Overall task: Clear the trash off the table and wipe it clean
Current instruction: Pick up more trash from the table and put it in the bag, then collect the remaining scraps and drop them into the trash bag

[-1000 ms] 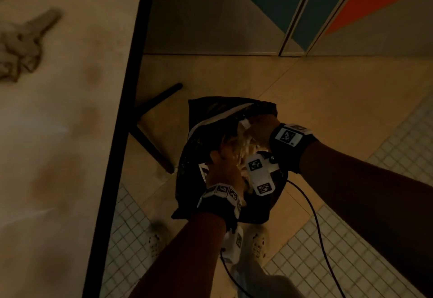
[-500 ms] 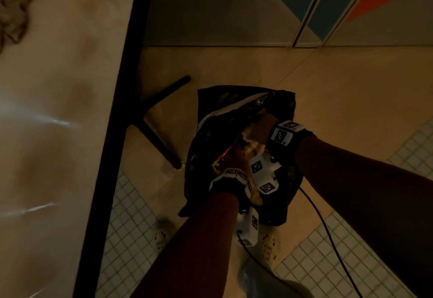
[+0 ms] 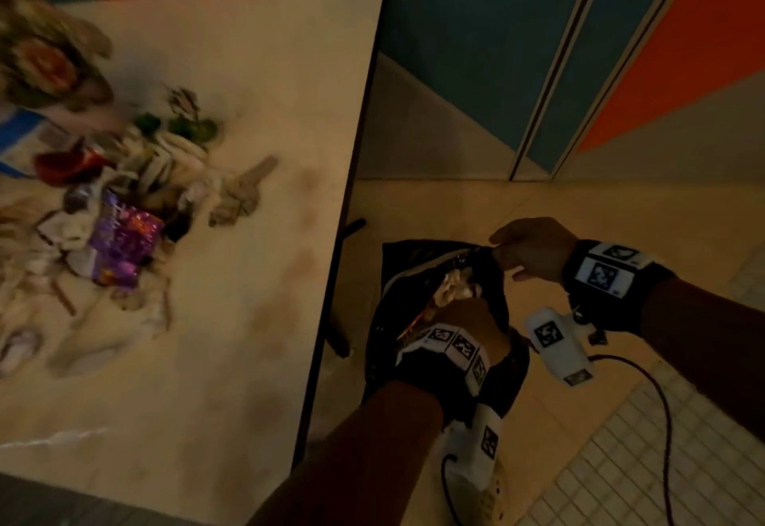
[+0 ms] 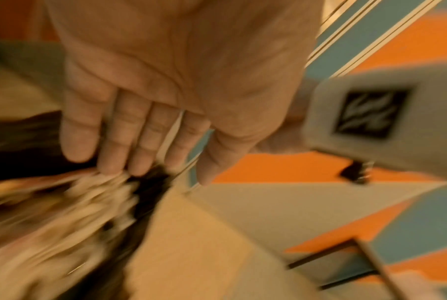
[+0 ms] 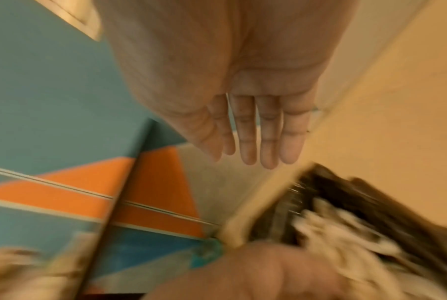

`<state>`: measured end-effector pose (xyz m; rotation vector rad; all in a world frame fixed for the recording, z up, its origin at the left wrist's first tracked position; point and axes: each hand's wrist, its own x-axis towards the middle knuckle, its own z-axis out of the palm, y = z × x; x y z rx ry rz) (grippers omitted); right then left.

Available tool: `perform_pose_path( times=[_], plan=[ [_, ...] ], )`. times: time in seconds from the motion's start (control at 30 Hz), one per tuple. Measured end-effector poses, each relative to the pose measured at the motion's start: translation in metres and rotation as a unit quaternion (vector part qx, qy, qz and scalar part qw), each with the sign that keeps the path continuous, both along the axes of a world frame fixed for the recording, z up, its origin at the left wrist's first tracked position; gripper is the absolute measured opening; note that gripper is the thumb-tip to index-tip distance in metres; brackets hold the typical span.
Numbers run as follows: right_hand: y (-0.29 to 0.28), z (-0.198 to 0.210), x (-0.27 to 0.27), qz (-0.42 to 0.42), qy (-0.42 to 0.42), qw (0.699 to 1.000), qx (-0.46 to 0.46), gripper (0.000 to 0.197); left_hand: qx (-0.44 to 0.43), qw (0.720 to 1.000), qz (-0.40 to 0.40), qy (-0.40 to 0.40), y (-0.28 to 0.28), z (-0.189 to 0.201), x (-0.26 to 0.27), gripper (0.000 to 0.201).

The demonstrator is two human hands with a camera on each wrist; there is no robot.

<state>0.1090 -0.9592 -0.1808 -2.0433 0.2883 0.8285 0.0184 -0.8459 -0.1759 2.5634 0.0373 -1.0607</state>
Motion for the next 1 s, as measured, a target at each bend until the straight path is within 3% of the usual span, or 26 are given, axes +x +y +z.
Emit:
perform_pose_path(
  times=[0.07,0.23,0.33,0.43,0.63,0.8,0.9,1.0],
  plan=[
    [-0.003,0.041,-0.003,-0.005,-0.028,0.999,0.027,0.013,-0.056,0.998,-0.012,-0.034,0.004,0.023,-0.003,0.020],
    [0.023,0.127,-0.015,0.030,-0.116,0.990,0.070,0.016,-0.145,0.986,-0.052,-0.063,0.055,0.106,-0.025,0.042],
    [0.056,0.155,-0.025,0.049,-0.130,0.986,0.090,0.021,-0.166,0.982,-0.057,-0.074,0.108,0.152,-0.041,0.042],
    [0.100,0.164,-0.034,0.067,-0.141,0.984,0.084,0.021,-0.182,0.979,-0.003,-0.094,0.174,0.177,-0.052,0.037],
    [0.194,0.166,-0.041,0.120,-0.148,0.980,0.052,0.027,-0.100,0.984,0.064,-0.133,0.307,0.200,-0.045,0.025],
    [0.265,0.159,-0.040,0.158,-0.172,0.972,-0.034,0.038,-0.002,0.962,0.124,-0.242,0.396,0.201,-0.020,0.020],
    [0.298,0.151,-0.037,0.164,-0.162,0.969,-0.085,0.048,0.045,0.947,0.161,-0.273,0.426,0.183,-0.003,0.035],
    [0.324,0.142,-0.032,0.152,-0.143,0.971,-0.116,0.054,0.053,0.951,0.163,-0.258,0.444,0.159,0.009,0.072]
  ],
)
